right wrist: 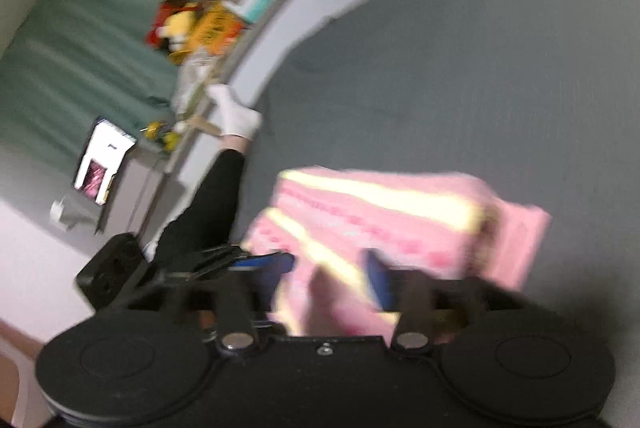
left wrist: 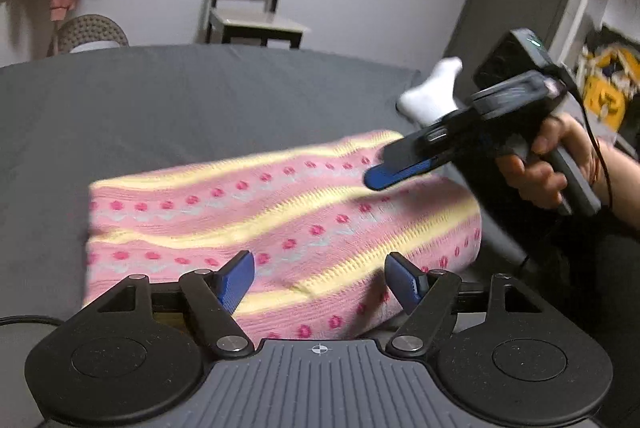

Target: Fold clothes

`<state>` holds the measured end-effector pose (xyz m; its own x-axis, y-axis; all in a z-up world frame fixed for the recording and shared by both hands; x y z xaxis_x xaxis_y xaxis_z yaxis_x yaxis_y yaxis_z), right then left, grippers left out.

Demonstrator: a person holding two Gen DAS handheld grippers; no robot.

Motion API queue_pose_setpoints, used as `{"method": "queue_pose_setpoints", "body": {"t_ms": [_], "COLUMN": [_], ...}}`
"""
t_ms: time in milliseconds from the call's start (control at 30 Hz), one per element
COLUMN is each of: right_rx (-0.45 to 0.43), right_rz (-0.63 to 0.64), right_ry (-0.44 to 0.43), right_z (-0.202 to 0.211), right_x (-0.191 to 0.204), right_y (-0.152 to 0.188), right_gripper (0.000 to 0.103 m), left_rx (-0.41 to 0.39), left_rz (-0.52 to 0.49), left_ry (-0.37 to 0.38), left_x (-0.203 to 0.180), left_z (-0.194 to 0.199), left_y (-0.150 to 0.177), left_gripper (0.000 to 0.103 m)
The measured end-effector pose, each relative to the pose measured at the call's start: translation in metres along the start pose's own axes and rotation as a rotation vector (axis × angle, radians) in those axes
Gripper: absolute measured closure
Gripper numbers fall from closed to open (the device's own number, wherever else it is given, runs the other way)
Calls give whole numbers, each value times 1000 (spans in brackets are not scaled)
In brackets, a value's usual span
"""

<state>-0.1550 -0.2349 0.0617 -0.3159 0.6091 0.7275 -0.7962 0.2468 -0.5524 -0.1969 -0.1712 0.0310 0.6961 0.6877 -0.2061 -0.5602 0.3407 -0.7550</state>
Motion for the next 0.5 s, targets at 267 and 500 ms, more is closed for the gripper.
{"method": "queue_pose_setpoints", "body": {"t_ms": [267, 500], "right_rx": [-13, -22], "right_rz": [80, 66], "right_ry": [18, 202], "right_z": [-29, -60], "right_x": [42, 35], "right_y": [8, 18], "right_gripper": [34, 34], "left_rx": [-2, 18], "left_rz": [162, 80], "left_ry": [40, 6], "left_x": [55, 64], "left_z": [31, 24], "left_y": [16, 42], "left_gripper": [29, 29]}}
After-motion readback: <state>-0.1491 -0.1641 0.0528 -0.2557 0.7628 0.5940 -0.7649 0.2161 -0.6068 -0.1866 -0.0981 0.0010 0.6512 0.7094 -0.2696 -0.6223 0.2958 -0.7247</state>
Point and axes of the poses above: each gripper's, at about its wrist camera, not at the fingertips, and z roughly against the way its jaws point, x to its left, y to its underside, the point moved 9 cm from there along -z, roughly the way its jaws point, and after that the axes turned 5 degrees about -y, right-handed, at the moved point
